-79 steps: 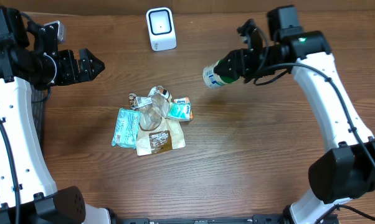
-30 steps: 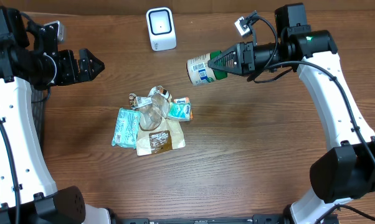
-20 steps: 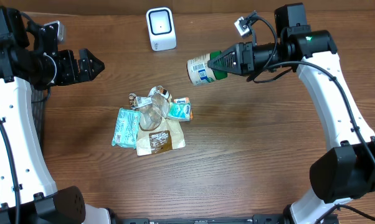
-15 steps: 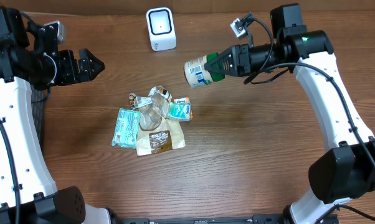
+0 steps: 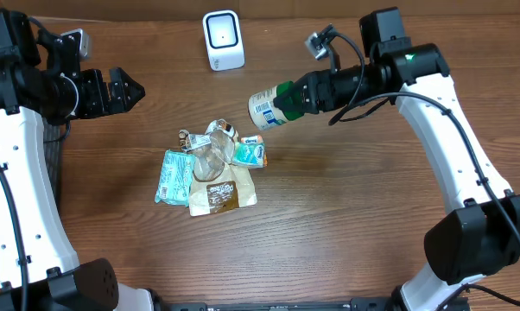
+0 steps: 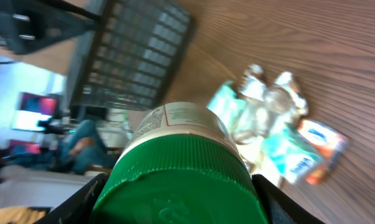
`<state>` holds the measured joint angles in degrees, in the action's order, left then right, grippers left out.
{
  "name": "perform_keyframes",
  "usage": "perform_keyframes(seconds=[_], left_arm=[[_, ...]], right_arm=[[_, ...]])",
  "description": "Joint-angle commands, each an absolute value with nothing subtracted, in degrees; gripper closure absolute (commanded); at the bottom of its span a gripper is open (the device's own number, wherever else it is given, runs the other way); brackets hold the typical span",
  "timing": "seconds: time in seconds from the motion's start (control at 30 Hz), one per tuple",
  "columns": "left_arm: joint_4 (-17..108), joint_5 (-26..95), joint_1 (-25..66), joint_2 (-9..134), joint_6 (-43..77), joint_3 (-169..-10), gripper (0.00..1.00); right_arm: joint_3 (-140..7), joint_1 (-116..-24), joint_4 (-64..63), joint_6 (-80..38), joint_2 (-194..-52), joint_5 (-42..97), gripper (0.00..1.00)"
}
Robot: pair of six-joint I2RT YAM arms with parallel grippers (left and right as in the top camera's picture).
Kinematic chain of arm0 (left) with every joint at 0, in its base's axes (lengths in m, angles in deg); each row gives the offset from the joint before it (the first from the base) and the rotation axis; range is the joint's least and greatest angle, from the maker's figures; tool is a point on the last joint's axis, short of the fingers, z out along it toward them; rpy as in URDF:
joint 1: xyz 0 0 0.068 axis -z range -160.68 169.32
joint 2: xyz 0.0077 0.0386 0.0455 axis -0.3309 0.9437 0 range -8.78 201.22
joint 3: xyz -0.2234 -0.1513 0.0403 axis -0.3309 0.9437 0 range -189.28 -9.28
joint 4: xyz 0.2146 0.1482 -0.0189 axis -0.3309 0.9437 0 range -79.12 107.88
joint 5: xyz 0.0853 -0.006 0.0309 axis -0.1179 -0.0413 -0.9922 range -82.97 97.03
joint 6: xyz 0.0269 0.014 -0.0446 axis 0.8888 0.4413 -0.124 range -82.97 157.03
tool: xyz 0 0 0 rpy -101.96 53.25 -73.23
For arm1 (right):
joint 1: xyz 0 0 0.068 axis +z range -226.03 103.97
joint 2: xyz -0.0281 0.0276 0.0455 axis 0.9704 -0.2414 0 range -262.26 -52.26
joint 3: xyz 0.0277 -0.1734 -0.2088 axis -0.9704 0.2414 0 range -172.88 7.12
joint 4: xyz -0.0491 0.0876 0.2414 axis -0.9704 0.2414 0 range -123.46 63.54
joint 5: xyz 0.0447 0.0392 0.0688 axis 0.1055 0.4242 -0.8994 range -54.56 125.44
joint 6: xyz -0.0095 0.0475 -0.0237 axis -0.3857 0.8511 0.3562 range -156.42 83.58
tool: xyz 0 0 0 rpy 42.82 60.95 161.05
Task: Scan the item barcode
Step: 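Hold the jar label in front of the white scanner with the right gripper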
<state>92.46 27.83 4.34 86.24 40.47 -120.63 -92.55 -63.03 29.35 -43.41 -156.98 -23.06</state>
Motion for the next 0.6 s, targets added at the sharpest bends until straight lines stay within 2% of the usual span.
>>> perform_keyframes(seconds=[0.0,0.2,0.33,0.47,0.57], left_arm=[[92.5,27.4,4.8,85.6,41.8,-120.9,0.0],[92.5,27.4,4.8,85.6,41.8,-120.9,0.0],[92.5,27.4,4.8,85.6,41.8,-120.9,0.0],[92.5,27.4,4.8,85.6,41.8,-120.9,0.01],[92.5,27.4,4.8,85.6,41.8,-120.9,0.0]], right_arm=[[-93.7,-60.4,29.2,-40.8,-156.1,-12.9,0.75],[-96.7,-55.9,27.7,-34.9,-156.1,5.7,0.82],[-103.3,-53.7,27.7,-34.3,-156.4,14.6,0.82],[-109.3,-50.2,26.2,-40.3,-157.4,28.5,0.8],[-109.4,-47.2,19.5,-43.2,-158.4,40.2,0.81]])
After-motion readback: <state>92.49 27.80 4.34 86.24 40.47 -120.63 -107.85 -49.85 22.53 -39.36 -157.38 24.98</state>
